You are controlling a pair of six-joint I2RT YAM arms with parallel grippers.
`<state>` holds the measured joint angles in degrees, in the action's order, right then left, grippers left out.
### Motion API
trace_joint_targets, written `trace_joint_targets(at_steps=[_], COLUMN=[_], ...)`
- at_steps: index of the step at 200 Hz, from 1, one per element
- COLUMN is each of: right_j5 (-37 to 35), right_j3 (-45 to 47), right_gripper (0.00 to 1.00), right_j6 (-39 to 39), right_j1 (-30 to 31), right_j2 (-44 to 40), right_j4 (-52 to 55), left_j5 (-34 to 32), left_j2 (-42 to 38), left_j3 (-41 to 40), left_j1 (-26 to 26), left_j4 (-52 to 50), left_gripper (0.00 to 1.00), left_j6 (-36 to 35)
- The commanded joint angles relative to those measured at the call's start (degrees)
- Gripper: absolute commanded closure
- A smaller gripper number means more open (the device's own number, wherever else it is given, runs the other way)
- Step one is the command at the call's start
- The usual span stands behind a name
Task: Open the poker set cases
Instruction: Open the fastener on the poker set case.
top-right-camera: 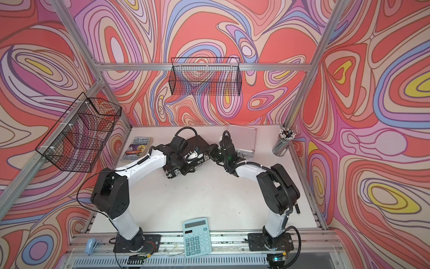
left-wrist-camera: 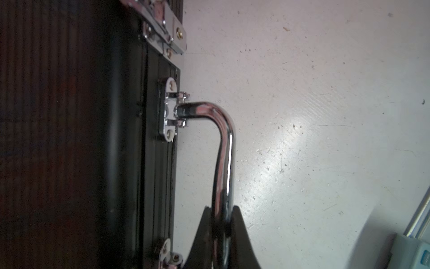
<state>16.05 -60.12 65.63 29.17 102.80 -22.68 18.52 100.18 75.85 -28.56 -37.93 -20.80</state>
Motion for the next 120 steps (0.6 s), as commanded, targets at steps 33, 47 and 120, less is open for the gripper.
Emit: trace_joint_targets(at_steps=[33,47,120], right_j5=[0.56,0.44,2.5], right_j3=[-0.54,-0.01,-2.08], right_gripper=[0.65,0.65,0.5], right_j6=[0.28,-1.05,-14.2], right_j1=[-1.59,-2.93,-6.76], right_j2=[0.39,-1.47,-9.23], right_j4=[-0.91,0.83,24.35], left_j5=[4.57,4.59,4.18], left_j2=[-1.39,-1.48,-1.01], left_j3=[1.44,1.44,1.44], left_j1=[-1.24,-1.28,-1.28], left_j4=[1.84,1.77,1.73], left_gripper=[1.0,1.0,1.0], left_j6=[-2.46,-2.44,-2.53])
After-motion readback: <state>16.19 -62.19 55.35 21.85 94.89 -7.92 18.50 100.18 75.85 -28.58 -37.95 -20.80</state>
